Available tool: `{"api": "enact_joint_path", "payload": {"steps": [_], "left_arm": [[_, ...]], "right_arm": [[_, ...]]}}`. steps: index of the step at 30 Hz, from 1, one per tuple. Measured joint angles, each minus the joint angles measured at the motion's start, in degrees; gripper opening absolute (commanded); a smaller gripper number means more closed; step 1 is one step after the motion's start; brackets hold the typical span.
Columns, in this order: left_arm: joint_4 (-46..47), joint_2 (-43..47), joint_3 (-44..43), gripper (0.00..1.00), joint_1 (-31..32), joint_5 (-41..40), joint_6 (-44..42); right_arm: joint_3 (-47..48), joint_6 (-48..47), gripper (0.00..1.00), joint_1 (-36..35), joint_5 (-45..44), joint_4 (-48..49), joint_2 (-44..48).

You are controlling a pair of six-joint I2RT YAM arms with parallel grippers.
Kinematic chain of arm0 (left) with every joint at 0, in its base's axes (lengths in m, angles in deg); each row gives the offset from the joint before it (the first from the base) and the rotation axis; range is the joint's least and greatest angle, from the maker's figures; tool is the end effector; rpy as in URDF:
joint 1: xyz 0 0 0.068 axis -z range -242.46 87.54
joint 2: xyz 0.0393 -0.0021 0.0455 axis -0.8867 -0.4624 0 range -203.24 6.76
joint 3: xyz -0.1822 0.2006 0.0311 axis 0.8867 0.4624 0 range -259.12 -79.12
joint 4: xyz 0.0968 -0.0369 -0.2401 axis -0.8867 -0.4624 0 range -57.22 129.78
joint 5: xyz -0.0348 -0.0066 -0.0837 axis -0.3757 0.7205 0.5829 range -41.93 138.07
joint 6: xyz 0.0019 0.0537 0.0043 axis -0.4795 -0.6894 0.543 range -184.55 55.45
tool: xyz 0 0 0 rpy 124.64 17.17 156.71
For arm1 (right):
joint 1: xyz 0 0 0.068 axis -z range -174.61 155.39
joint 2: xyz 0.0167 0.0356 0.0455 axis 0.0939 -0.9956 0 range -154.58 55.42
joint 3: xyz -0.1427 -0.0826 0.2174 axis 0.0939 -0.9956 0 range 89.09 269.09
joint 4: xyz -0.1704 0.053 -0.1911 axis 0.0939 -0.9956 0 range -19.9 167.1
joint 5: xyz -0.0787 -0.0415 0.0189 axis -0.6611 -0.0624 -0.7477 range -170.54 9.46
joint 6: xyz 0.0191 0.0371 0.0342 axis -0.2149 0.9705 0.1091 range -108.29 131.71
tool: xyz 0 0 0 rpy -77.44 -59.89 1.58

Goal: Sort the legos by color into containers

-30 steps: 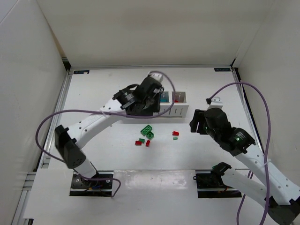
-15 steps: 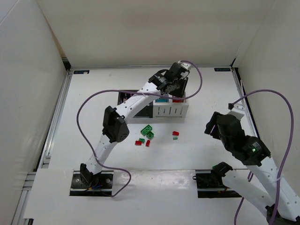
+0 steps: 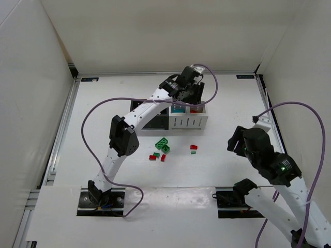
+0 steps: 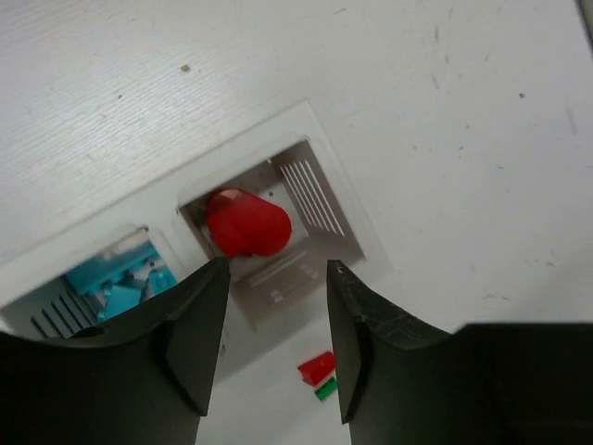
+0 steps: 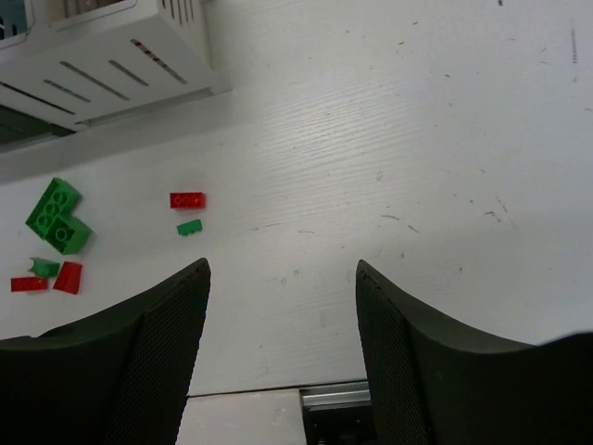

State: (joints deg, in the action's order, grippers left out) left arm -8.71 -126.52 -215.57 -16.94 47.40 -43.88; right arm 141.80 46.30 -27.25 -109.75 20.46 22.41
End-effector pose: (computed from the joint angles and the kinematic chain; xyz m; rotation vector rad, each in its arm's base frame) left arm 0.3642 -0.3703 0.3012 0.5172 2.3737 -0.5334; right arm 0.0878 0.0354 0.3332 0.3102 2.1028 0.1252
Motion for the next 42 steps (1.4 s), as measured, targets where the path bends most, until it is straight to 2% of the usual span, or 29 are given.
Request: {"api": "enact_joint_path", "payload": {"steps": [2,6,8,13,15,16,18,22,27,31,38,42], "left_arm": [[0.0,3.7,2.6,0.68,0.2,0.1,-0.5],[0.4,17.8,14.9,1.00,0.4,-0.9,-1.2],[1.4,28.2,24.5,1.00,0.6,-2.9,-0.4],[2.2,53.9,46.9,1.00,0.6,-8.3,3.4],[1.0,61.5,53.7,1.00,0.6,-10.4,5.3],[-0.5,64.6,56.4,1.00,0.6,-11.4,6.3],[-2.4,69.2,60.9,1.00,0.6,-13.2,8.3],[-7.0,75.3,67.5,1.00,0.6,-15.8,11.8],[-11.2,78.5,70.7,1.00,0.6,-17.9,15.3],[-12.1,78.9,71.3,1.00,0.6,-18.6,16.7],[-12.8,77.8,71.3,1.00,0.6,-19.2,17.3],[-12.8,76.7,71.3,1.00,0.6,-19.4,17.3]], "right_arm": [[-0.3,-0.5,0.67,-0.2,1.6,1.0,-1.1],[-2.5,-1.4,0.74,-3.7,5.4,6.0,-6.3],[-3.5,-2.4,0.77,-7.6,6.7,9.2,-11.0],[-3.7,-5.2,0.79,-14.8,7.7,18.8,-25.3],[-3.8,-6.4,0.79,-14.2,9.3,22.4,-30.4],[-3.9,-6.8,0.86,-13.2,10.9,24.5,-32.5],[-4.9,-7.5,0.86,-10.5,13.9,29.4,-35.7],[-6.8,-8.4,0.86,-7.5,16.7,35.3,-41.2],[-5.8,-9.6,0.75,-10.5,16.5,38.4,-48.9],[-4.0,-9.3,0.74,-12.5,14.7,38.8,-54.7],[-4.5,-7.1,0.72,-10.9,12.5,39.3,-55.8],[-6.3,-6.3,0.65,-10.2,12.5,40.1,-55.9]]}}
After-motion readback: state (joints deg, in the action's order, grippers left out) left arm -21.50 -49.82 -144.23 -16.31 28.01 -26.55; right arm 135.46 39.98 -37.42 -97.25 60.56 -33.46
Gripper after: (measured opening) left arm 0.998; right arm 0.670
